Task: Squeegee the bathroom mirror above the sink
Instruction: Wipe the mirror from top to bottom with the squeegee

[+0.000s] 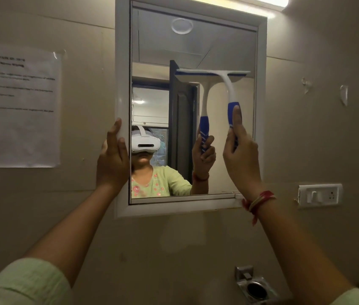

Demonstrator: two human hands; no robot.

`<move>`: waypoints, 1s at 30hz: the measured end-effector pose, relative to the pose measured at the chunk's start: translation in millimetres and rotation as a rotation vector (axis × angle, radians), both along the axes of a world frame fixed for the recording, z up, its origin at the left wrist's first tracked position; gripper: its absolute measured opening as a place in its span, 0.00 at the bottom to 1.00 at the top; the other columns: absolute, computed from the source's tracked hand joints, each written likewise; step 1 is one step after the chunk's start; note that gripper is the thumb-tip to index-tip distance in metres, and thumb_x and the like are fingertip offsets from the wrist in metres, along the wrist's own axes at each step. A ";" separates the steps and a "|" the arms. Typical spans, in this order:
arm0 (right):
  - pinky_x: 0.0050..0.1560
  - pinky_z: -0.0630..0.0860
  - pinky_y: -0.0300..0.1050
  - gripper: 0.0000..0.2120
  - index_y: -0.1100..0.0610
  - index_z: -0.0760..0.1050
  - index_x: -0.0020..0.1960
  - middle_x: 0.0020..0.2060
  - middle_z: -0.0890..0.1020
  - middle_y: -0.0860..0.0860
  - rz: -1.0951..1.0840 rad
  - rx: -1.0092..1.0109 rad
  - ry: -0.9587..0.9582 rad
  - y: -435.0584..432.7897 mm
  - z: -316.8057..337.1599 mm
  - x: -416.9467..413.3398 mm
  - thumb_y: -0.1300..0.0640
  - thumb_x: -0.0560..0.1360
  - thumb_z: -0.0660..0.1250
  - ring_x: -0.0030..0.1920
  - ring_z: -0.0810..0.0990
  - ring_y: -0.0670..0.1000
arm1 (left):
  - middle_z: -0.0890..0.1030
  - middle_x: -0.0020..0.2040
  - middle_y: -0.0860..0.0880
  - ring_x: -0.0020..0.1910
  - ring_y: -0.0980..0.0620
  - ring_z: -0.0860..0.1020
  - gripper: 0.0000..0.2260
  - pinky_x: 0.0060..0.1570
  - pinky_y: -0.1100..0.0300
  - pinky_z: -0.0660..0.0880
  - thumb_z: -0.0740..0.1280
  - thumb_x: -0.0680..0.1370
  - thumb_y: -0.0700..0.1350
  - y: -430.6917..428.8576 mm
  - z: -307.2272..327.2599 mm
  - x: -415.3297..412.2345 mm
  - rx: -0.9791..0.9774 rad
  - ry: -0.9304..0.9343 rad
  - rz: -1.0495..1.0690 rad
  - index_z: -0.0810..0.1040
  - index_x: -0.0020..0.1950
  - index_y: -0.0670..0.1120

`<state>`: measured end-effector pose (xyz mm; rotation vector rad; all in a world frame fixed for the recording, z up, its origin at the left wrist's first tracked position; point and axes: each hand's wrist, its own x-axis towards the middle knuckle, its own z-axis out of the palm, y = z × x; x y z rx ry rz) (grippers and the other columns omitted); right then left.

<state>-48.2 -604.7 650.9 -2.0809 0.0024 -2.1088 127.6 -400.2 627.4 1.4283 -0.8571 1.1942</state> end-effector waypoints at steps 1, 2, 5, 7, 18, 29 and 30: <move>0.40 0.73 0.31 0.28 0.53 0.50 0.76 0.41 0.77 0.56 -0.002 0.005 0.006 -0.6 -5.8 0.5 0.61 0.80 0.57 0.33 0.74 0.46 | 0.69 0.70 0.45 0.61 0.40 0.73 0.18 0.53 0.57 0.66 0.51 0.83 0.45 0.1 0.0 0.1 -0.005 -0.001 0.005 0.59 0.73 0.54; 0.39 0.71 0.28 0.28 0.52 0.49 0.76 0.40 0.76 0.54 -0.002 0.008 0.009 -1.0 -11.0 1.3 0.61 0.80 0.57 0.33 0.73 0.44 | 0.70 0.69 0.45 0.60 0.40 0.73 0.18 0.52 0.57 0.66 0.51 0.83 0.45 0.1 0.1 0.3 -0.007 -0.005 0.008 0.59 0.73 0.54; 0.37 0.68 0.27 0.29 0.48 0.47 0.74 0.38 0.73 0.49 0.019 0.016 0.000 0.5 -23.0 4.9 0.61 0.80 0.57 0.31 0.71 0.41 | 0.70 0.69 0.44 0.58 0.39 0.75 0.18 0.50 0.56 0.67 0.51 0.83 0.45 -0.1 -0.4 0.6 0.003 -0.008 0.009 0.58 0.73 0.54; 0.37 0.68 0.27 0.28 0.46 0.47 0.73 0.39 0.74 0.50 0.045 0.025 -0.013 2.7 -28.3 7.0 0.60 0.80 0.57 0.32 0.71 0.40 | 0.71 0.68 0.43 0.56 0.38 0.76 0.18 0.48 0.56 0.68 0.51 0.83 0.46 -0.4 -0.9 0.2 0.004 -0.001 0.017 0.58 0.73 0.55; 0.43 0.71 0.22 0.27 0.45 0.45 0.74 0.42 0.71 0.47 0.097 0.020 0.028 2.8 -80.3 5.1 0.52 0.78 0.52 0.44 0.73 0.33 | 0.70 0.69 0.43 0.57 0.39 0.75 0.18 0.50 0.58 0.68 0.51 0.83 0.46 -0.8 -0.9 1.1 0.006 -0.002 0.023 0.58 0.73 0.53; 0.36 0.73 0.30 0.29 0.48 0.48 0.74 0.47 0.78 0.59 0.110 0.074 0.131 10.2 -135.9 -3.5 0.59 0.78 0.56 0.32 0.74 0.46 | 0.71 0.68 0.44 0.59 0.38 0.74 0.18 0.50 0.55 0.68 0.51 0.82 0.46 -2.6 -1.2 2.6 -0.019 -0.019 0.043 0.59 0.72 0.54; 0.37 0.75 0.31 0.29 0.47 0.47 0.74 0.50 0.78 0.60 0.114 0.078 0.137 11.6 -139.7 -3.9 0.59 0.78 0.56 0.32 0.74 0.45 | 0.71 0.68 0.45 0.59 0.39 0.74 0.18 0.51 0.55 0.68 0.51 0.82 0.46 -2.4 -1.3 2.5 -0.017 -0.024 0.041 0.59 0.72 0.54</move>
